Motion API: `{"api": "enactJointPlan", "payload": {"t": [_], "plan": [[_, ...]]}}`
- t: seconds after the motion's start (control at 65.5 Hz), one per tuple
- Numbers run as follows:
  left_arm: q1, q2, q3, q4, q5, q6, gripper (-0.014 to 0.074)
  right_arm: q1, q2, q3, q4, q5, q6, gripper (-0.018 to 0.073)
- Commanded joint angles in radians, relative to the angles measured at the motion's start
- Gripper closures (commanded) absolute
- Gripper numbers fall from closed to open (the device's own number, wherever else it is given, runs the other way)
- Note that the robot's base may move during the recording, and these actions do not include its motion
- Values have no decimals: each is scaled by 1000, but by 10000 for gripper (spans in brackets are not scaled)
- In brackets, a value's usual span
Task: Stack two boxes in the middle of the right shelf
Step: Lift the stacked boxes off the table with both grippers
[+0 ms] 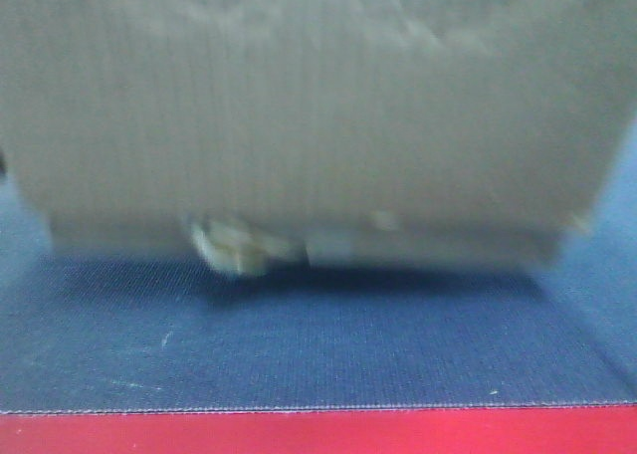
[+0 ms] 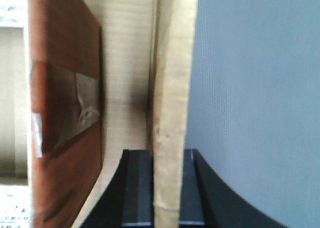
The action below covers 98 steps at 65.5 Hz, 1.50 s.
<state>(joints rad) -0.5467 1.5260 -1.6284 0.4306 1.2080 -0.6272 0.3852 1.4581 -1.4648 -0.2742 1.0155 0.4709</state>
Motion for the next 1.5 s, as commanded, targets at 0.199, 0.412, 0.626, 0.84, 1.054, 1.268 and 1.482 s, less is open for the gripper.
{"api": "enactJointPlan", "payload": {"t": [0.199, 0.412, 0.626, 0.84, 1.054, 1.268, 1.482], "plan": [[65, -25, -149, 47, -163, 1, 707, 6, -32, -65, -161, -199, 95, 721], [112, -25, -172, 50, -248, 34, 707, 6, -32, -128, -217, -276, 95, 721], [112, -25, -172, 50, -268, 49, 707, 6, -32, -139, -226, -293, 95, 721], [112, -25, -172, 50, -267, 49, 707, -27, -7, -139, -226, -294, 125, 721], [112, -25, -172, 52, -269, 49, 707, -27, -3, -139, -226, -328, 125, 721], [112, -25, -172, 53, -269, 49, 707, -27, -3, -139, -226, -336, 125, 721], [112, -25, -172, 53, -267, 49, 707, -27, -3, -139, -226, -336, 125, 721]]}}
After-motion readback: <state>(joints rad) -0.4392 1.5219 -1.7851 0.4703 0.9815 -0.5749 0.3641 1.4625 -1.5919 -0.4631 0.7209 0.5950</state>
